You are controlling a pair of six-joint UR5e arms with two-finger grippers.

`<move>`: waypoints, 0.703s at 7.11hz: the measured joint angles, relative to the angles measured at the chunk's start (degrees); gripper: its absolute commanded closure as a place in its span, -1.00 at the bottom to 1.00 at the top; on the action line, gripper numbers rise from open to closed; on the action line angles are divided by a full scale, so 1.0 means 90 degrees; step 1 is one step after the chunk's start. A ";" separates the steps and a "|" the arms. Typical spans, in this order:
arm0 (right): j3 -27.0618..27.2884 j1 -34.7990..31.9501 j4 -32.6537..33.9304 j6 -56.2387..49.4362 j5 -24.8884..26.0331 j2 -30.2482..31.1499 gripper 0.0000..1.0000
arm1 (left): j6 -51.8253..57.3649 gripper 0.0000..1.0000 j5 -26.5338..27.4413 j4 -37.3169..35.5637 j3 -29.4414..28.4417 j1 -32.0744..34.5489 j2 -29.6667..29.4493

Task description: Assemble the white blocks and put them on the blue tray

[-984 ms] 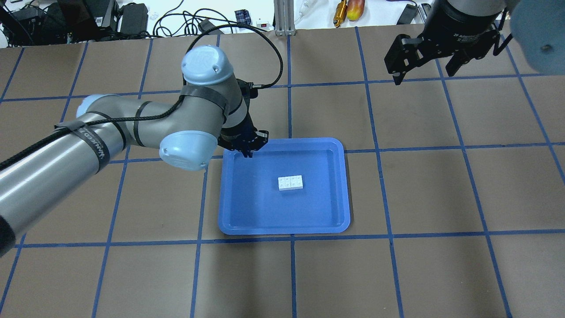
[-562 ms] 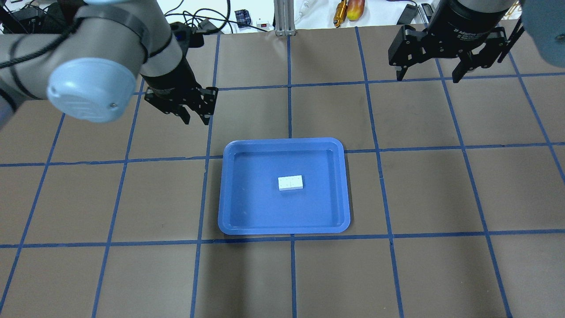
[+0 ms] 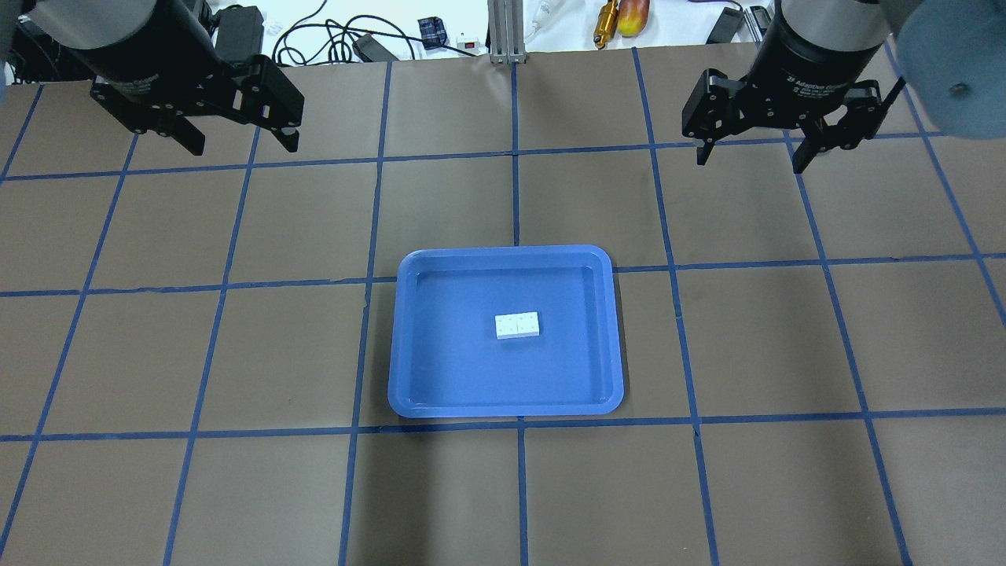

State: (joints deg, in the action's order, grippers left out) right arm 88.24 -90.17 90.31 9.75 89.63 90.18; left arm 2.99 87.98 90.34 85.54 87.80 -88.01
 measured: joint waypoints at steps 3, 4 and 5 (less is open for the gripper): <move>-0.0655 -0.0009 -0.0675 0.0215 -0.0117 -0.0248 -1.00 | -0.0001 -1.00 0.0006 0.0195 -0.0115 -0.0036 -0.0492; -0.0769 -0.0010 -0.0829 0.0261 -0.0109 -0.0313 -1.00 | 0.0020 -1.00 0.0026 0.0381 -0.0190 0.0020 -0.0551; -0.0797 -0.0010 -0.0888 0.0277 -0.0089 -0.0335 -1.00 | 0.0031 -1.00 0.0034 0.0499 -0.0252 0.0070 -0.0582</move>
State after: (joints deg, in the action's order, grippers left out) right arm 81.06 -90.26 82.32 12.24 88.83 87.17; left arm 3.27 88.29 94.83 83.27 88.43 -93.25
